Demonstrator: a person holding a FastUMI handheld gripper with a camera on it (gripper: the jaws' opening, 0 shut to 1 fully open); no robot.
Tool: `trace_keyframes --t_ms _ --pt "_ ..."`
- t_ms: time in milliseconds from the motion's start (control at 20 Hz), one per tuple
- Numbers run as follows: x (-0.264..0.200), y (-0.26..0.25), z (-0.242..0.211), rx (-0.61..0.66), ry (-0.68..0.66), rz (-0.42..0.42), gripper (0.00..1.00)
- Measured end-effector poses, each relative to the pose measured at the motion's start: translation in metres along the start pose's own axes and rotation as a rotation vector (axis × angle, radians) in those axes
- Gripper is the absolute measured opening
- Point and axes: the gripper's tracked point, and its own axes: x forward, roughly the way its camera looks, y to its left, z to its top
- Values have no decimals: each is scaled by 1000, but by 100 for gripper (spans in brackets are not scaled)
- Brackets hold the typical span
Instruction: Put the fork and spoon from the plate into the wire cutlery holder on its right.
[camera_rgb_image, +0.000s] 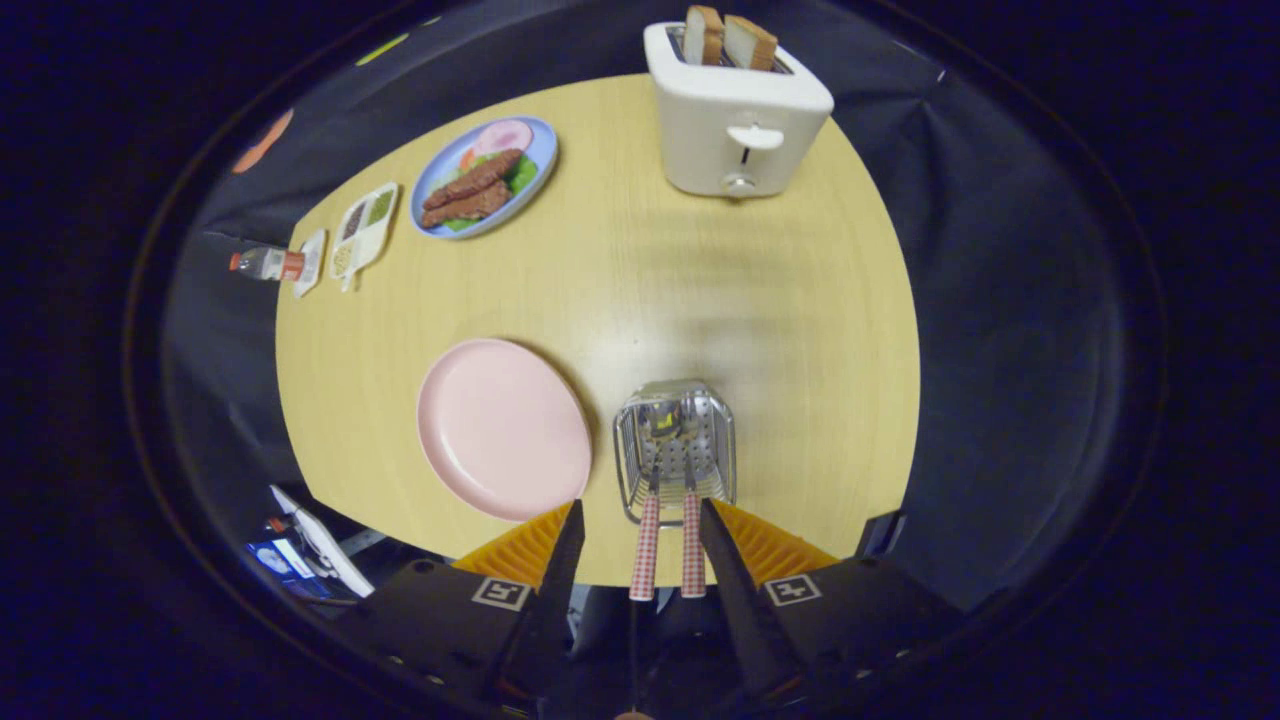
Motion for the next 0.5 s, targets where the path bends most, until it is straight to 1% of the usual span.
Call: trace_keyframes --t_ms 50,100,150,250,300,400,450,500 --pt "-3 10 9 -3 -50 10 74" --pt "-6 14 12 -1 -98 28 76" --pt "-9 19 15 -1 -135 50 82" --pt "-12 28 18 -17 -207 89 86" --pt "-15 30 22 -29 -254 95 88" --pt "-21 28 36 -35 -370 76 93" --pt "-28 30 42 -31 -430 76 97" --pt "-35 34 48 -28 -493 80 97"
